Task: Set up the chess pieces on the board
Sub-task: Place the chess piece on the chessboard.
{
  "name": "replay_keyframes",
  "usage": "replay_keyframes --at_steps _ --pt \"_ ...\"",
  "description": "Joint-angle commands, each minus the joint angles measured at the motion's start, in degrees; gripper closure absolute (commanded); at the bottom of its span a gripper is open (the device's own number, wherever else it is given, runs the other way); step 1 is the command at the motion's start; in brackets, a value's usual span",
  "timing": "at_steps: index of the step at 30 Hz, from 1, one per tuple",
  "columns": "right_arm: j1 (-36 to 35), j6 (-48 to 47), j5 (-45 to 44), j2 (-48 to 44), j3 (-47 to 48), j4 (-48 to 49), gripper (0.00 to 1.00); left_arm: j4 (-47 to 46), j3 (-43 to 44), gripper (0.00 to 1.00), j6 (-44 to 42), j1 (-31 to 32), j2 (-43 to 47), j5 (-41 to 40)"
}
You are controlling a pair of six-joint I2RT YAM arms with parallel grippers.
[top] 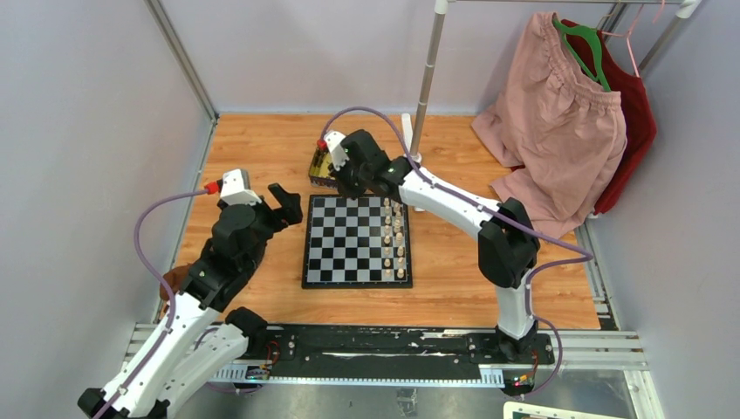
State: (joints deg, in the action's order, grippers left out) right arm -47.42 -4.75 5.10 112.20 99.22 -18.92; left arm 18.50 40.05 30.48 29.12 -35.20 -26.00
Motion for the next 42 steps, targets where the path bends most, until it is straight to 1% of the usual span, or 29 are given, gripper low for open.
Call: replay_keyframes --at_steps 1,6,12,18,21,28,36,42 --pt "-3.0 1.2 2.0 -2.2 -4.7 1.1 1.00 2.3 -0.6 0.00 1.2 0.5 2.4 -3.3" --pt "-5.4 2.8 5.0 -1.7 -7.8 4.0 1.00 3.7 -0.9 0.00 1.6 0.5 3.8 -4.2" --pt "-6.7 4.4 8.7 -0.1 -10.7 9.1 1.00 4.5 -0.9 0.00 2.0 0.5 4.6 -4.3" --pt "-7.4 4.4 11.5 2.7 -9.7 11.0 1.00 4.6 -1.0 0.00 1.9 0.5 4.7 -4.8" --pt "-8.0 6.1 12.5 3.9 -9.0 11.7 1.00 4.4 -0.9 0.00 1.6 0.5 4.5 -5.3" --pt "-9.2 6.0 13.1 6.0 -7.7 11.7 1.00 4.5 -1.2 0.00 1.4 0.5 4.7 -5.6" --pt "-11.5 5.0 11.3 7.6 -5.9 10.3 1.00 4.8 -2.0 0.00 1.6 0.5 5.7 -5.5" --pt "-11.7 1.7 9.0 9.2 -4.3 9.1 1.00 4.9 -2.8 0.00 1.8 0.5 7.0 -5.5"
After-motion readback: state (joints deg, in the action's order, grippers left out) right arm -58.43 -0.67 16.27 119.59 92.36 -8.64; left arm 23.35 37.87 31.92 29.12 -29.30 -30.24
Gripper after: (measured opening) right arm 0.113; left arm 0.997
